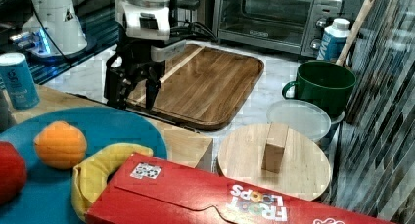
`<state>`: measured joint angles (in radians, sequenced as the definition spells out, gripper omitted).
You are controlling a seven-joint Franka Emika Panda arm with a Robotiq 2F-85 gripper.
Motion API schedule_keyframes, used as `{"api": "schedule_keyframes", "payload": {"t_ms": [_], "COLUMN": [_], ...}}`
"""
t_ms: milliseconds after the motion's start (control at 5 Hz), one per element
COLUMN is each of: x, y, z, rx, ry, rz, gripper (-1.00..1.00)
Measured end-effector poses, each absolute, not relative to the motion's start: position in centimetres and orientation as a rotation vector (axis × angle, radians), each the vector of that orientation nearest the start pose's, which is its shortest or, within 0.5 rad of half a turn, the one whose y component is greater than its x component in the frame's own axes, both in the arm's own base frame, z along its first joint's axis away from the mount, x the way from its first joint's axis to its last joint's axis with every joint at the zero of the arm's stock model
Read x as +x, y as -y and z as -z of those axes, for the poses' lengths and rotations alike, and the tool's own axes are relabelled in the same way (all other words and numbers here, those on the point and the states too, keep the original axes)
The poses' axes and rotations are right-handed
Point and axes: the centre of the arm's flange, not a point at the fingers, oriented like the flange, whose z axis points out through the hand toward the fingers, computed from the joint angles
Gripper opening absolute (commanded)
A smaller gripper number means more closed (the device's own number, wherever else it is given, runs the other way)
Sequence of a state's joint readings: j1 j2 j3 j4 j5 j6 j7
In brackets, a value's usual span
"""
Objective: Open the drawer.
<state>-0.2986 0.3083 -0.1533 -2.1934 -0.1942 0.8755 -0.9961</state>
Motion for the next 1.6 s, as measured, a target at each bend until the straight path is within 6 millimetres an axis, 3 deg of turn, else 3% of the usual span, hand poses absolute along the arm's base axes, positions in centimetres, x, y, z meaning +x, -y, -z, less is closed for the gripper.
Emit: {"api": "schedule_keyframes", "payload": {"t_ms": [400,600,800,1000,1400,1600], "x": [49.9,50.6,52.0,52.6,51.4,50.7], "y": [23.7,21.7,17.6,12.0,1.5,1.9], "z": [-24.3,-24.3,-24.2,-24.1,-23.7,-24.0], "rx": [-3.271,-3.238,-3.21,-3.205,-3.217,-3.258], "ry": [-0.206,-0.369,-0.412,-0.265,0.026,0.068], "rz": [-0.157,-0.134,-0.112,-0.115,-0.098,-0.084], "gripper": [1.0,1.0,1.0,1.0,1.0,1.0]}}
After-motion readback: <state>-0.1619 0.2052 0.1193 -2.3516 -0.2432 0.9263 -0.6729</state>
